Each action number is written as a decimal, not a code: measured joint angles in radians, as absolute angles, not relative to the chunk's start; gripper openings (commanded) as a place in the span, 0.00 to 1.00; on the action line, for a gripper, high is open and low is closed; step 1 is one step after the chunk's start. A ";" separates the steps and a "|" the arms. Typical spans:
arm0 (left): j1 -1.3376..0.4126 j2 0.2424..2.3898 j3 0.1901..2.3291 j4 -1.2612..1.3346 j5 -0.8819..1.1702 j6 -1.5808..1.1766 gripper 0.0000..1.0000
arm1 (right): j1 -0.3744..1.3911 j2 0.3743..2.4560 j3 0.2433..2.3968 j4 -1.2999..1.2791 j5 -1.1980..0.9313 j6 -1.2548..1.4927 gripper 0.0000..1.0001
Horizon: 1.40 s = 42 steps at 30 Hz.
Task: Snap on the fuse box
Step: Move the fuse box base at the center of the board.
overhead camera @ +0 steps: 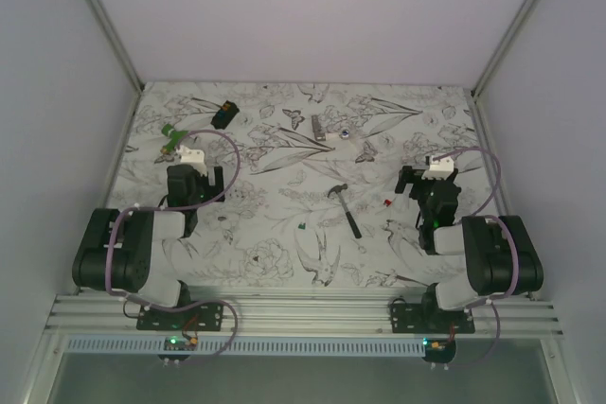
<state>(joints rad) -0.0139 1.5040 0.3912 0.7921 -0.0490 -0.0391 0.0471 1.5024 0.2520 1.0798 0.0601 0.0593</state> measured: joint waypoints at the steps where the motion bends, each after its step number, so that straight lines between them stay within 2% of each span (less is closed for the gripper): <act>1: -0.014 1.504 0.391 0.792 -0.049 -0.039 1.00 | 0.047 1.502 0.252 1.080 0.060 0.059 0.99; 15: -0.014 1.504 0.392 0.786 -0.046 -0.036 1.00 | 0.047 1.502 0.252 1.079 0.060 0.059 1.00; 18: -0.014 1.487 0.407 0.720 -0.050 -0.036 1.00 | 0.047 1.501 0.253 1.073 0.057 0.059 0.99; 21: -0.014 1.444 0.458 0.619 -0.059 -0.038 1.00 | 0.047 1.472 0.296 0.957 0.052 0.059 1.00; 25: -0.012 1.381 0.557 0.501 -0.086 -0.068 1.00 | 0.047 1.407 0.467 0.728 0.025 0.060 1.00; 30: -0.004 1.390 0.734 0.359 -0.080 -0.105 1.00 | 0.047 1.299 0.569 0.567 -0.031 0.061 1.00; 36: 0.019 1.593 1.039 0.233 -0.030 -0.110 1.00 | 0.047 1.265 0.597 0.413 -0.135 0.072 1.00; 42: 0.030 1.869 1.331 0.111 0.065 -0.088 0.95 | 0.050 1.262 0.590 0.369 -0.209 0.095 1.00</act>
